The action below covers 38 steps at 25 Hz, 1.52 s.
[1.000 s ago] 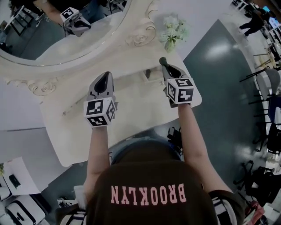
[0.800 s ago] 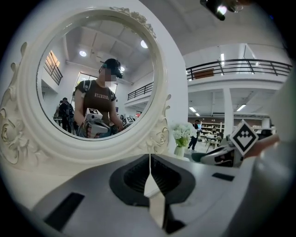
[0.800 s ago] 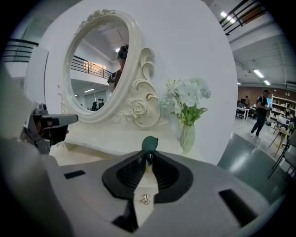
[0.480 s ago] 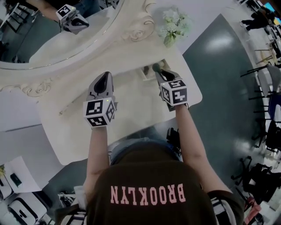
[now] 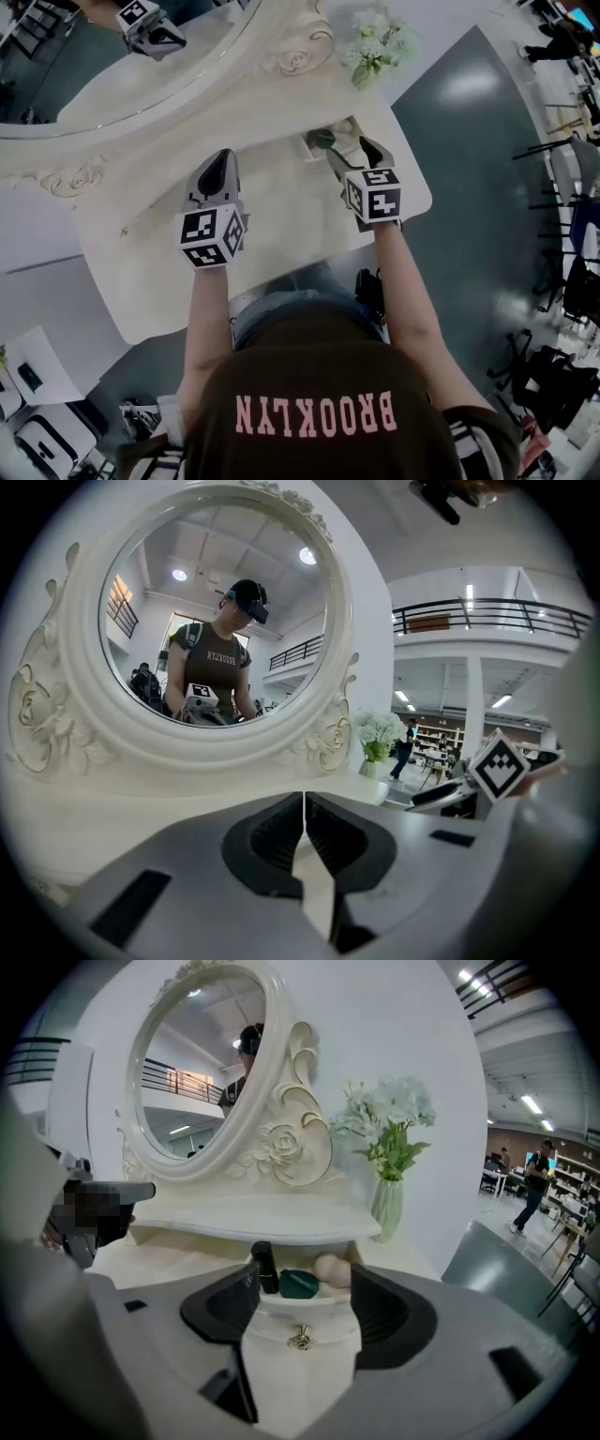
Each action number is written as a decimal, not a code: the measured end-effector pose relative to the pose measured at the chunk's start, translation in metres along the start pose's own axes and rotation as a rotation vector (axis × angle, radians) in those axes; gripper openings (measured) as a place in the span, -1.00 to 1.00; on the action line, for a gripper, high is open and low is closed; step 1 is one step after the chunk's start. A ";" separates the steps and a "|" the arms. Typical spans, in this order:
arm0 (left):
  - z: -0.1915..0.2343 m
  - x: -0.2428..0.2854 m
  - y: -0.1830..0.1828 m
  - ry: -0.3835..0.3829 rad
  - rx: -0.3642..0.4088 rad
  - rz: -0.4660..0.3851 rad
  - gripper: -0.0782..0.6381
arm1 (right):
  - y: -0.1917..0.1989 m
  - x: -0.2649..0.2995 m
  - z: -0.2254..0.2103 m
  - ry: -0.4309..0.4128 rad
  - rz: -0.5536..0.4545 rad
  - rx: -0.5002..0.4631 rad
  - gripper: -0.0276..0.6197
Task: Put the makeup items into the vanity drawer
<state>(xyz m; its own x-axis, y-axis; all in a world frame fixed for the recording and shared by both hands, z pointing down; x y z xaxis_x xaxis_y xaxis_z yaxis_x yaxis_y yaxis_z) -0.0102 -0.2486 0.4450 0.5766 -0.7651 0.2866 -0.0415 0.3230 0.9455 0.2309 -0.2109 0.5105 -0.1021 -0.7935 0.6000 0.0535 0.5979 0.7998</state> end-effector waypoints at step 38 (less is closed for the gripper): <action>-0.074 -0.123 -0.069 0.146 0.190 -0.259 -0.76 | -0.037 -0.220 0.054 0.234 -0.480 -0.028 -0.92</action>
<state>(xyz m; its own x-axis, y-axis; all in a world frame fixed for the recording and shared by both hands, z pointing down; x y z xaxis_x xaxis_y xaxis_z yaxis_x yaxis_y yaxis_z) -0.0181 -0.1356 0.3333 0.6980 -0.7158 0.0216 -0.0222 0.0085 0.9997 0.1981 -0.0523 0.3480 0.1026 -0.9830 0.1520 0.0825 0.1607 0.9836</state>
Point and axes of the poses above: the fingertips, and each gripper's own axes: x forward along the fingers, z to its left, y out of its underside, the point moved 3 cm from there along -x, backward along the fingers, and after that the axes turned 2 degrees about y, right-handed, at the moved point
